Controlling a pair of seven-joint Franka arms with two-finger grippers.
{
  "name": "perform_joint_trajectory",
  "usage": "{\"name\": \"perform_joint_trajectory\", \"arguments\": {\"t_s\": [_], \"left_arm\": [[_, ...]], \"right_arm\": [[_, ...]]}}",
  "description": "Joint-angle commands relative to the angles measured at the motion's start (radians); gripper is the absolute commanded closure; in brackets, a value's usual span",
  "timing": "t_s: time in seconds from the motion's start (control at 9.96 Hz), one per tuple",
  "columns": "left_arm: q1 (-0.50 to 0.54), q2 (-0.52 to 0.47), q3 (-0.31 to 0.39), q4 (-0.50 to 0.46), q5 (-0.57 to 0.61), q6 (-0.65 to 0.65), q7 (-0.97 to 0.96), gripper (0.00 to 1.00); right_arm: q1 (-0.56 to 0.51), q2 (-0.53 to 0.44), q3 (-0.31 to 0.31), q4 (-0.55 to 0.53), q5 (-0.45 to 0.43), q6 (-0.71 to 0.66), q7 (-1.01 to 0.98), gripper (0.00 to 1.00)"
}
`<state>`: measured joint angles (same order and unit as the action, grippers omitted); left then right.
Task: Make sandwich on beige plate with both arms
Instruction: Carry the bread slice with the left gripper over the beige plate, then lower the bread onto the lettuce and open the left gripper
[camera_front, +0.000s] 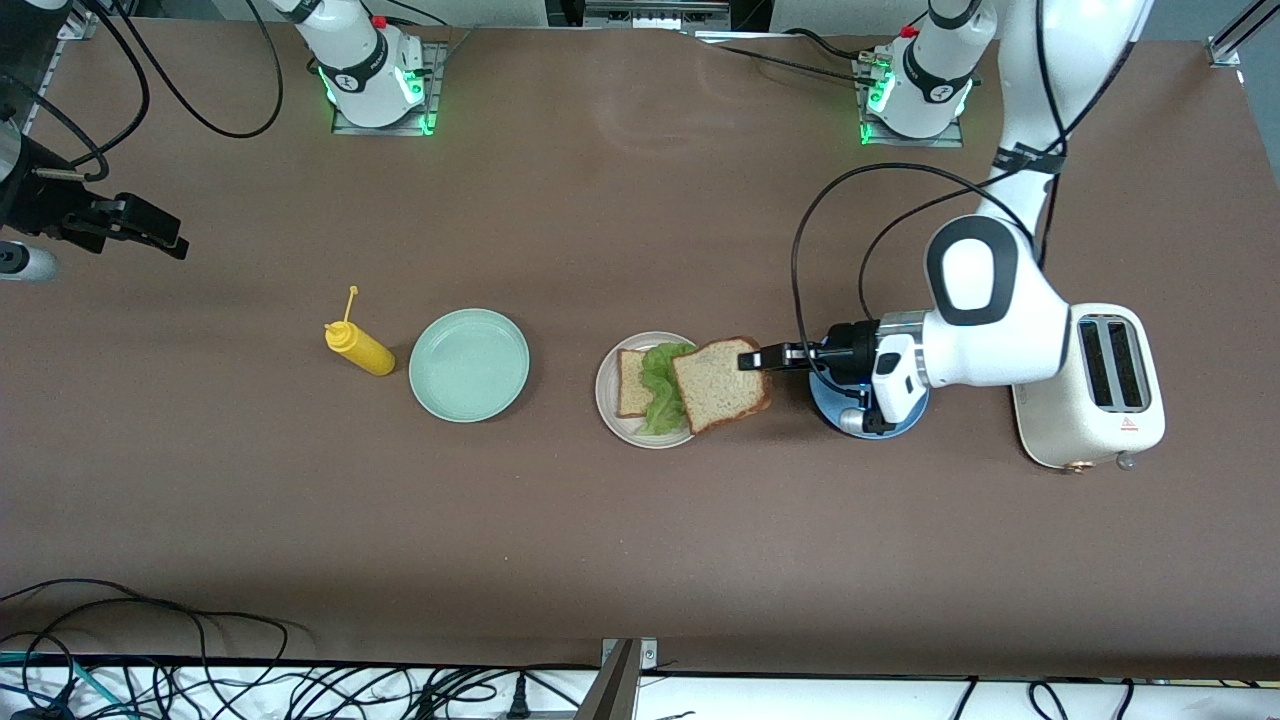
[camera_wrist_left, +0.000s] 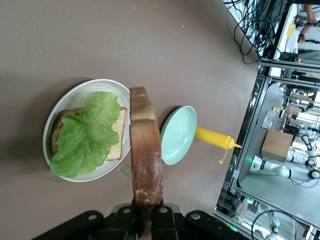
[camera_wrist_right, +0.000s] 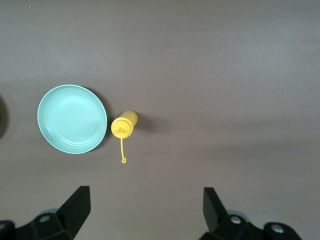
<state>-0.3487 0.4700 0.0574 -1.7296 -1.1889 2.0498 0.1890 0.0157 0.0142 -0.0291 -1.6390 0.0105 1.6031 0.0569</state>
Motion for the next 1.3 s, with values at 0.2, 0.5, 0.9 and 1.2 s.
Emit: {"name": "perform_joint_trajectory", "arguments": {"t_s": [0.2,0.5,0.9,1.2], "left_arm": [[-0.121,-0.014,0.01,-0.145,-0.253,0.208,0.239,1.0],[-0.176,0.007,0.007,-0.151,-0.256,0.262,0.253,1.0],[-0.219,0.031,0.007,-0.146,-0.287,0.309,0.253,1.0],[-0.233,0.05,0.007,-0.14,-0.307,0.332,0.254,1.0]], "right_arm": [[0.007,-0.002,-0.012,0.008,0.02,-0.014,-0.017,0.0],[0.007,-0.002,-0.012,0.007,0.022,-0.014,-0.017,0.0],[0.007,-0.002,-0.012,0.008,0.022,-0.012,-0.017,0.0],[0.007,-0.002,-0.011,0.01,0.02,-0.014,-0.017,0.0]]}}
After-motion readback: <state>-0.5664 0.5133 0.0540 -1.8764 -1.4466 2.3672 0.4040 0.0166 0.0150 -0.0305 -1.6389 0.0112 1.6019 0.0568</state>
